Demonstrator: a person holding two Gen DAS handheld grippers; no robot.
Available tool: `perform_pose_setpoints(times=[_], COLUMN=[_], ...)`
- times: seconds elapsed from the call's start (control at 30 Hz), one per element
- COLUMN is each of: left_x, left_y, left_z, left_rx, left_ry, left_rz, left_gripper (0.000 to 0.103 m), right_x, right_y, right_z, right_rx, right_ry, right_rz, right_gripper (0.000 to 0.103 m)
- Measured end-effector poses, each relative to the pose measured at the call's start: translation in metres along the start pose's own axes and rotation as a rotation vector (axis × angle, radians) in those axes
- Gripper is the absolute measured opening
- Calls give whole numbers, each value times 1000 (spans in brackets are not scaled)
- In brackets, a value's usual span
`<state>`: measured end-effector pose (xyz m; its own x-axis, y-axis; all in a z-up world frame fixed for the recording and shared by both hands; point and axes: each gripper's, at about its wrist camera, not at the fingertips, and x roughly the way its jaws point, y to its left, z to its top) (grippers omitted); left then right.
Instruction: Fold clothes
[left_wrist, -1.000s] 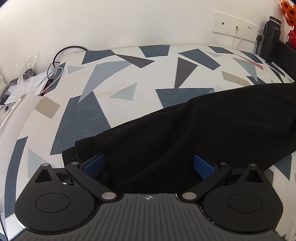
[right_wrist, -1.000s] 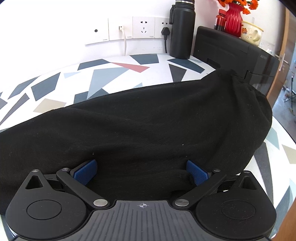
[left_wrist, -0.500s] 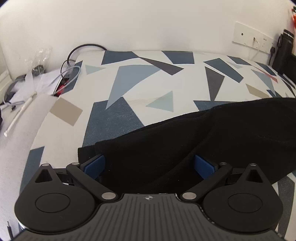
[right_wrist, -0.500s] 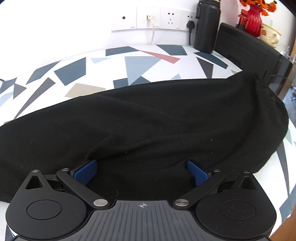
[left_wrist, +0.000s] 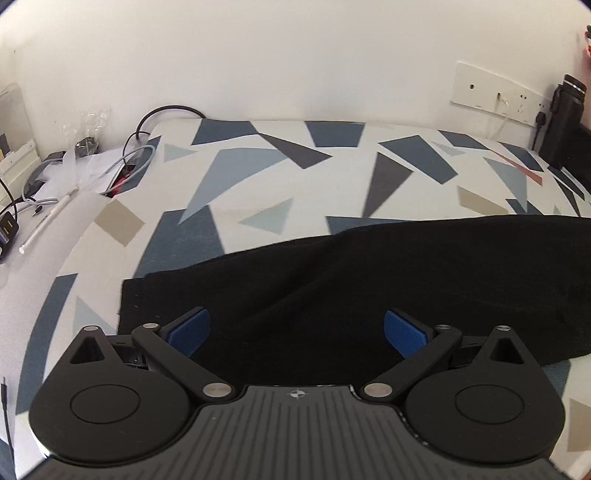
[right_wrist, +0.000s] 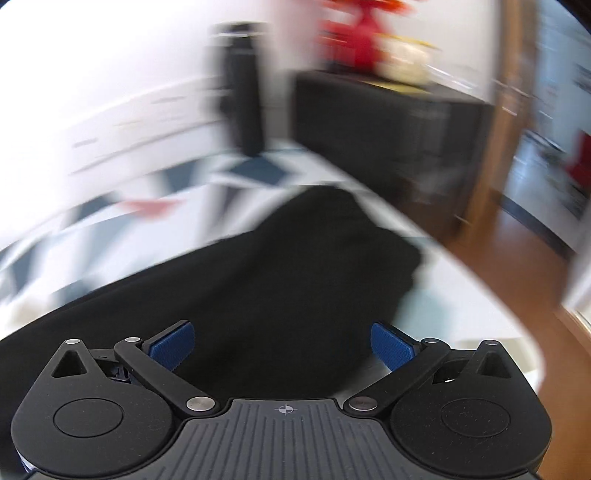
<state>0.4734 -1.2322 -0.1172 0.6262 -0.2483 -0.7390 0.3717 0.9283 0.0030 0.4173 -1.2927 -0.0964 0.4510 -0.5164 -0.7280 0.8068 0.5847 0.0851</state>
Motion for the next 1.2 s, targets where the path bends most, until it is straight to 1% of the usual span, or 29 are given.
perform_pose_setpoints(times=[0.07, 0.1, 0.17, 0.2, 0.23, 0.27, 0.3, 0.33, 0.37, 0.4, 0.47, 0.53, 0.57, 0.6, 0.63, 0.73, 0.77, 0.83, 0.87, 0.9, 0.93, 0.97, 1.0, 1.03, 1.07, 1.13, 1.2], left_x=[3, 6, 13, 16, 18, 18, 19, 20, 21, 22, 24, 25, 25, 25, 25, 24, 24, 23, 23, 23, 23, 22, 22, 22, 22, 22, 22], left_y=[-18, -25, -36, -41, -46, -49, -52, -54, -56, -56, -55, -53, -53, -54, -55, -54, -55, -57, -57, -57, -58, -58, -58, -59, -59, -60, -61], left_z=[-2, -2, -3, -4, -5, -5, -3, -1, 1, 2, 2, 0, 0, -1, -2, -3, -4, -5, -6, -7, -7, -8, -8, -8, -8, -7, -7], left_rx=[-33, -49, -61, -53, -44, -36, -33, -32, -32, -37, -74, -122, -137, -146, -152, -185, -191, -197, -204, -210, -212, -214, -215, -218, -221, -225, -224], left_ry=[26, 43, 73, 79, 85, 85, 93, 101, 107, 110, 111, 110, 109, 107, 105, 101, 98, 90, 86, 83, 79, 76, 73, 73, 74, 77, 77], left_rz=[8, 18, 60, 84, 109, 132, 149, 166, 179, 185, 181, 177, 182, 189, 194, 203, 207, 218, 222, 225, 228, 231, 233, 237, 241, 248, 254], left_gripper=[103, 102, 102, 103, 103, 103, 103, 103, 103, 103, 103, 103, 103, 103, 103, 103, 103, 103, 103, 103, 103, 103, 103, 103, 103, 103, 103], right_x=[24, 34, 54, 63, 71, 77, 80, 80, 80, 82, 86, 86, 85, 83, 77, 52, 45, 36, 35, 35, 37, 40, 44, 48, 51, 55, 60], right_y=[-32, -45, -63, -69, -73, -74, -72, -69, -70, -74, -84, -90, -90, -87, -80, -53, -42, -20, -8, 7, 21, 36, 51, 66, 83, 108, 122], right_z=[18, 24, 36, 40, 43, 44, 46, 47, 50, 54, 60, 63, 65, 68, 71, 79, 82, 88, 89, 89, 88, 85, 79, 72, 63, 45, 37], right_rx=[53, 70, 97, 98, 87, 56, 5, -48, -85, -79, -34, -30, -38, -58, -101, -292, -340, -418, -457, -496, -532, -571, -613, -663, -728, -831, -884], right_ry=[10, 12, 22, 35, 56, 76, 77, 60, 46, 41, 48, 59, 67, 71, 47, -95, -137, -183, -191, -186, -163, -122, -80, -50, -37, -20, 7], right_rz=[-63, -80, -83, -68, -37, -5, 9, 4, -5, -12, -14, -18, -35, -76, -110, -156, -132, -42, 23, 109, 216, 330, 428, 508, 564, 636, 705], right_gripper=[91, 88, 88, 83, 68, 55, 44, 33, 29, 27, 27, 31, 37, 53, 62, 65, 66, 68, 68, 68, 64, 62, 52, 45, 45, 45, 45])
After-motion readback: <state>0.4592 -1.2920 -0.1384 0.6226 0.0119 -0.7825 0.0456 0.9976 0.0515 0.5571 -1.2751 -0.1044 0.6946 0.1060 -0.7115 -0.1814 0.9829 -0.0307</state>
